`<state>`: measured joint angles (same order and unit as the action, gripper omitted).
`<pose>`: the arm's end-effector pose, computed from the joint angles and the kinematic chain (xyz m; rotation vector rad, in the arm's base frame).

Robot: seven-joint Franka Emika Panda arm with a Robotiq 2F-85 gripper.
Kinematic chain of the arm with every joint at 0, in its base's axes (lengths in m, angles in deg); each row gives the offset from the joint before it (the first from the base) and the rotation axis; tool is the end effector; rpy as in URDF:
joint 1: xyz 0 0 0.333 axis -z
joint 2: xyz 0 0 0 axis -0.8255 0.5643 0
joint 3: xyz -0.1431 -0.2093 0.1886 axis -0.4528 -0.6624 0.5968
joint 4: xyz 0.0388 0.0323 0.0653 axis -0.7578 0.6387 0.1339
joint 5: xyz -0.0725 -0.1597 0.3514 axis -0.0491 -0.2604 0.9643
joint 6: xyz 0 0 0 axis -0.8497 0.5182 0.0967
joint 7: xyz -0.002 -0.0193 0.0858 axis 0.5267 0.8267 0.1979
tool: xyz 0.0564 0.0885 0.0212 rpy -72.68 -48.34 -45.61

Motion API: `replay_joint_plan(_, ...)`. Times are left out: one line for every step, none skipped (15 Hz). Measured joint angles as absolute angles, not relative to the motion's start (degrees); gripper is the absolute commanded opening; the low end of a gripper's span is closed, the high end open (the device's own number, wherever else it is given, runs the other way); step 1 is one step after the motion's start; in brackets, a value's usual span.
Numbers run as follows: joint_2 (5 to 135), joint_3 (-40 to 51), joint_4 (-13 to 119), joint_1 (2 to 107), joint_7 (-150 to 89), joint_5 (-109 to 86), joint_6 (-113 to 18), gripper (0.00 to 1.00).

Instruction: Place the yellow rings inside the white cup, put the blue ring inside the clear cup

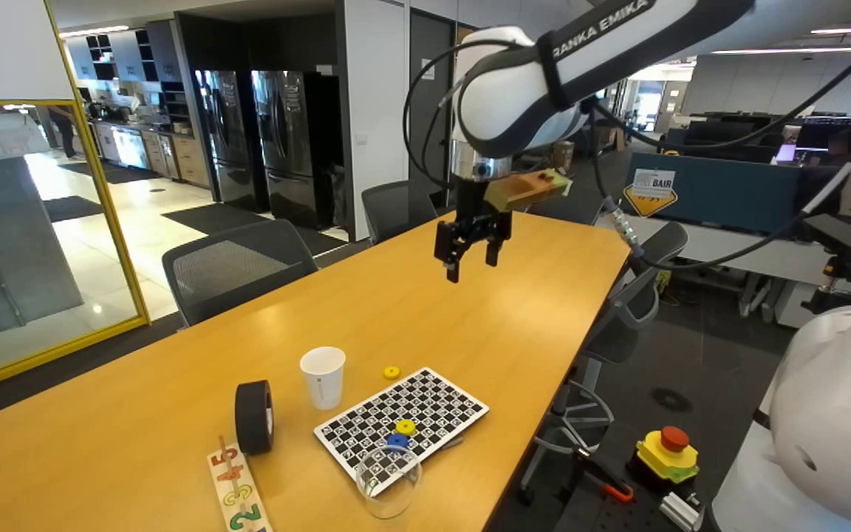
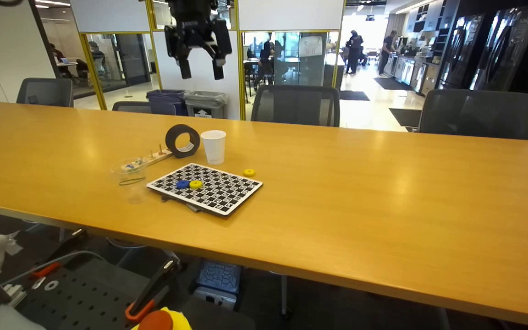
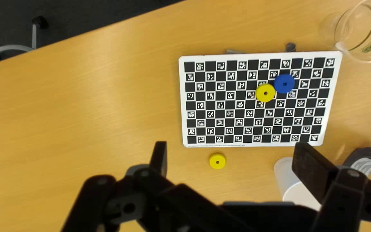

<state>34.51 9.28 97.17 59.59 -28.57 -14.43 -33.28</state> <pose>0.4449 -0.0379 0.4486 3.0530 -0.2054 0.0673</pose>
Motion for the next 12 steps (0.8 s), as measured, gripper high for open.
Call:
replay_joint_plan(37.49,9.11,97.08,59.59,-28.81,-14.43,-36.57,1.0)
replay_joint_plan(40.57,8.97,96.83,59.59,-29.14,-14.43,-39.52,1.0)
replay_joint_plan(43.62,8.83,96.44,59.59,-29.36,-14.43,-42.33,1.0)
replay_joint_plan(46.66,8.67,95.89,59.59,-29.71,-14.43,-44.96,1.0)
replay_joint_plan(49.59,8.47,95.19,59.59,-30.16,-14.34,-47.34,1.0)
replay_joint_plan(52.36,8.25,94.27,59.59,-30.78,-14.13,-49.26,1.0)
replay_joint_plan(55.08,8.0,93.14,59.6,-31.71,-13.62,-50.75,1.0)
replay_joint_plan(57.63,7.81,91.8,59.64,-32.97,-12.76,-51.8,1.0)
replay_joint_plan(60.19,7.69,90.07,59.73,-34.78,-11.89,-52.12,1.0)
replay_joint_plan(62.56,7.68,88.13,59.88,-36.76,-11.17,-52.12,1.0)
replay_joint_plan(64.78,7.68,86.1,60.0,-38.68,-10.6,-52.04,1.0)
replay_joint_plan(66.81,7.68,84.08,60.11,-40.35,-10.31,-51.9,1.0)
